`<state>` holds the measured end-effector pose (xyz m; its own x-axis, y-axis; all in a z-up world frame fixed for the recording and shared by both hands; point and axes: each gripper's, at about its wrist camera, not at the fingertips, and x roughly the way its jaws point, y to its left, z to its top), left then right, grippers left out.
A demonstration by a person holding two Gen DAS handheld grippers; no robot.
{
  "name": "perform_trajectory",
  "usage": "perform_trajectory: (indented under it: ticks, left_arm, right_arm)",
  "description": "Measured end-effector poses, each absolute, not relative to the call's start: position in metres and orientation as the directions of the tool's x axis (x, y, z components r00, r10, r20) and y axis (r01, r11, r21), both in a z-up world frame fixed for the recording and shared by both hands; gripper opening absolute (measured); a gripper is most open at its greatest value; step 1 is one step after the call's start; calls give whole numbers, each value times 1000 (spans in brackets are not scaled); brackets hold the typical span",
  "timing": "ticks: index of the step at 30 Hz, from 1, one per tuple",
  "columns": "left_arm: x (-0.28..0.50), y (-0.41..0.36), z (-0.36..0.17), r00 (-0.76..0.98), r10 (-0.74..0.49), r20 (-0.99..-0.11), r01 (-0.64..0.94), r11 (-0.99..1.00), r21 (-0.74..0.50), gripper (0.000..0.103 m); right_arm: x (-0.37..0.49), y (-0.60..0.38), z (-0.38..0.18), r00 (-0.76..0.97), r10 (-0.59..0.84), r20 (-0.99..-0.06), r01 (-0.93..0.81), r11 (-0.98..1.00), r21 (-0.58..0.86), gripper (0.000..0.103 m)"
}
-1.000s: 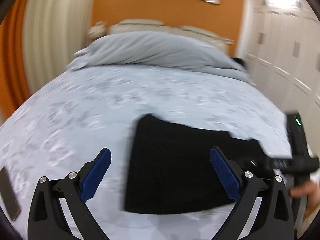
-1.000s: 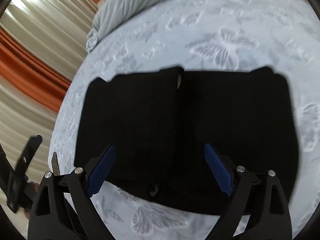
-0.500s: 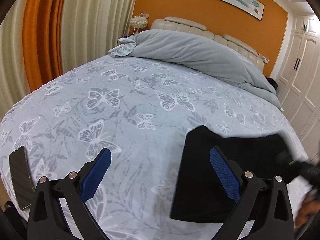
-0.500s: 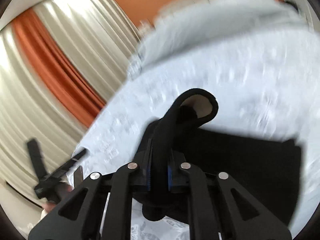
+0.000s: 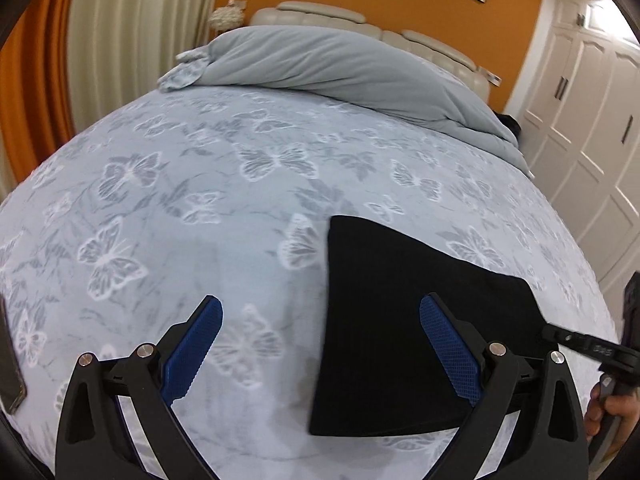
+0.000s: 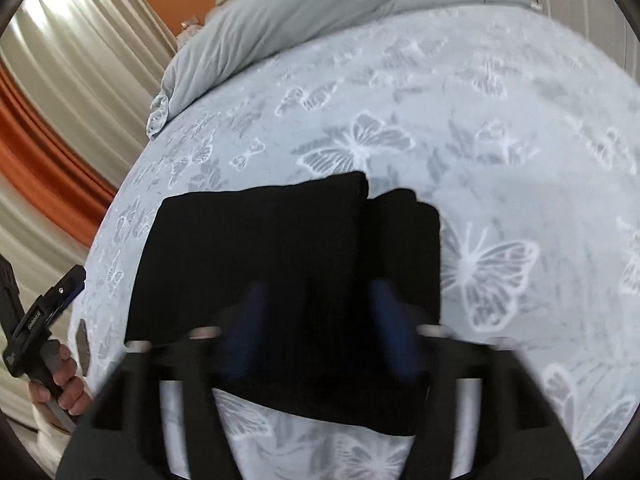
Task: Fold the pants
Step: 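Grasp the folded pants edge with the right gripper, fold it over, release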
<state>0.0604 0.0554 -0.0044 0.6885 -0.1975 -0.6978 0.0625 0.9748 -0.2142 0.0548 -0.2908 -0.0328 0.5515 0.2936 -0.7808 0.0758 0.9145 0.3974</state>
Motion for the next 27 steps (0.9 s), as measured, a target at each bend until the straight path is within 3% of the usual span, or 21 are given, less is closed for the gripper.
perform_trajectory:
  ticks: [3, 6, 7, 8, 13, 16, 19, 23, 24, 26, 27]
  left_arm:
    - [59, 34, -10, 677, -204, -707, 102, 978, -184, 98]
    - [58, 16, -17, 658, -210, -723, 139, 978, -158, 98]
    - [58, 12, -19, 653, -213, -727, 150, 977, -152, 98]
    - [57, 8, -20, 649, -214, -730, 159, 977, -144, 98]
    - [59, -2, -27, 625, -216, -750, 179, 975, -131, 98]
    - [64, -6, -35, 596, -207, -776, 182, 976, -120, 98]
    - [68, -8, -43, 573, -191, -797, 173, 979, -110, 98]
    - [69, -8, -48, 562, -186, -806, 165, 980, -111, 98]
    - [69, -8, -49, 563, -182, -806, 164, 981, -107, 98]
    - [69, -11, -52, 568, -164, -806, 164, 983, -85, 98]
    - [68, -12, -52, 572, -155, -805, 163, 984, -74, 98]
  right_arm:
    - [63, -278, -50, 500, 342, -795, 68, 900, 430, 64]
    - [71, -262, -69, 457, 372, -808, 56, 895, 443, 48]
    - [70, -259, -67, 471, 339, -814, 50, 911, 408, 30]
    - [69, -255, -60, 486, 338, -806, 32, 915, 403, 28]
    - [52, -253, -17, 586, 309, -749, -30, 932, 361, 32]
    - [62, -254, -54, 471, 281, -836, 40, 940, 339, 35]
    - [63, -252, -62, 478, 299, -826, 34, 933, 357, 48]
    - [64, -249, -65, 498, 294, -816, 18, 937, 348, 50]
    - [65, -248, -66, 511, 287, -810, 19, 939, 344, 49]
    - [68, -247, -61, 531, 264, -805, 15, 947, 321, 25]
    - [68, -242, -57, 537, 268, -800, 7, 947, 321, 24]
